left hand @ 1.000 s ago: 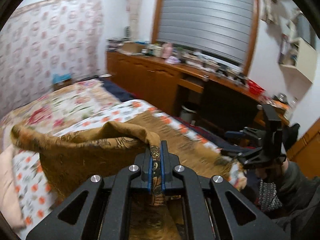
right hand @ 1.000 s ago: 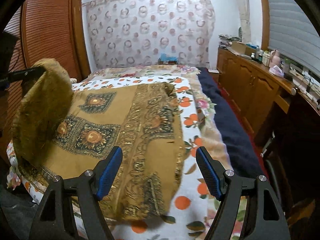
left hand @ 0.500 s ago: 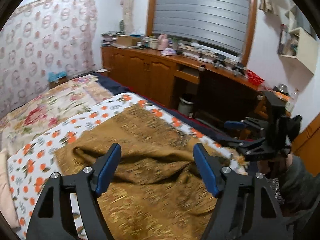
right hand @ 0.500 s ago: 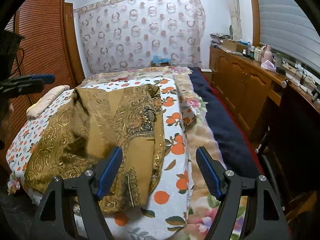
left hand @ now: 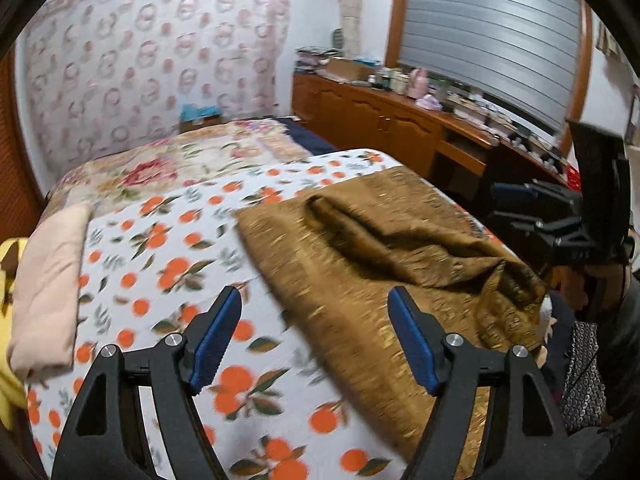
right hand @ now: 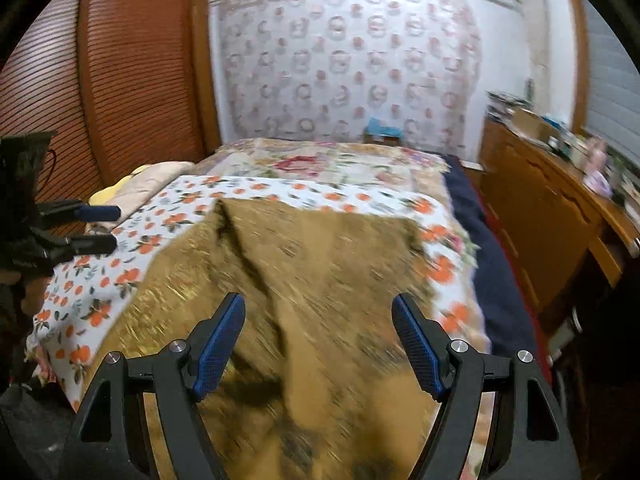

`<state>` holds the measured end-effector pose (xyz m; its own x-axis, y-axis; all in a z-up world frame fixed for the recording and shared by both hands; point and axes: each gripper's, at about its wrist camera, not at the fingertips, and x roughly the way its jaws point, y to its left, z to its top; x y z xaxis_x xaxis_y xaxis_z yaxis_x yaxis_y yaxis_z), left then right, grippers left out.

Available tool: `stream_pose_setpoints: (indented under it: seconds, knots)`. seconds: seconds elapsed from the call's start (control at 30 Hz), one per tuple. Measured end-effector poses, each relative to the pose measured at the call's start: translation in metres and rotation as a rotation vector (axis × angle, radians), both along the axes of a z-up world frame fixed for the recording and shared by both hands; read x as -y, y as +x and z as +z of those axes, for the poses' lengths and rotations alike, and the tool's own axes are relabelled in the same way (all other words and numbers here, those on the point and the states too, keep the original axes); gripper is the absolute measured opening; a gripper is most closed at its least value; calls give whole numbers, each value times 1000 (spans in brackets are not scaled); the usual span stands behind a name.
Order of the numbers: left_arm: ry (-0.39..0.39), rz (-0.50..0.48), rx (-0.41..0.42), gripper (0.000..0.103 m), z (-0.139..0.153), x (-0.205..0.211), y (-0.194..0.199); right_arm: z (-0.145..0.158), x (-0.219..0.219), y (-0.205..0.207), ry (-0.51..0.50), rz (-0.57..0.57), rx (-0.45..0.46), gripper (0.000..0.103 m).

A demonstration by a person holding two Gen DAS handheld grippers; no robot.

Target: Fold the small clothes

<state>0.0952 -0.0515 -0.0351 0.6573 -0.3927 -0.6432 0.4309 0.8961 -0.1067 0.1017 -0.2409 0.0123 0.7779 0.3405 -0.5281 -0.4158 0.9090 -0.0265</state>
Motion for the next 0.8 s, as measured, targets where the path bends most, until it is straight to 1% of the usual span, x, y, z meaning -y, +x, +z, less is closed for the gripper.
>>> stream_pose_setpoints:
  seconds: [0.17, 0.3, 0.4, 0.57, 0.6, 0.63, 0.67, 0.7, 0.77, 0.8]
  knots:
    - [-22, 41, -16, 76, -8, -20, 0, 5, -41, 36, -41, 108, -33, 78]
    - [-39, 53, -26, 76, -14, -28, -1, -3, -71, 66, -79, 169, -88, 78]
    - [-41, 54, -30, 76, -17, -30, -2, -15, -86, 88, -140, 172, -122, 78]
    - [-49, 49, -35, 76, -22, -32, -1, -33, -100, 121, -238, 120, -163, 76]
    - [-51, 49, -38, 76, -22, -33, -1, -35, -99, 125, -242, 119, -172, 65]
    - [-53, 48, -41, 76, -24, -33, -1, -37, -96, 129, -240, 127, -187, 46]
    - [-55, 48, -44, 76, -25, -33, -1, -37, -94, 131, -234, 134, -197, 33]
    - [-56, 47, -46, 76, -26, -33, -2, -37, -89, 133, -226, 143, -202, 10]
    - [-59, 44, -48, 76, -27, -32, -3, -28, -88, 131, -202, 139, -173, 5]
    - [-62, 43, -49, 76, -28, -31, -3, -22, -79, 130, -186, 128, -153, 5]
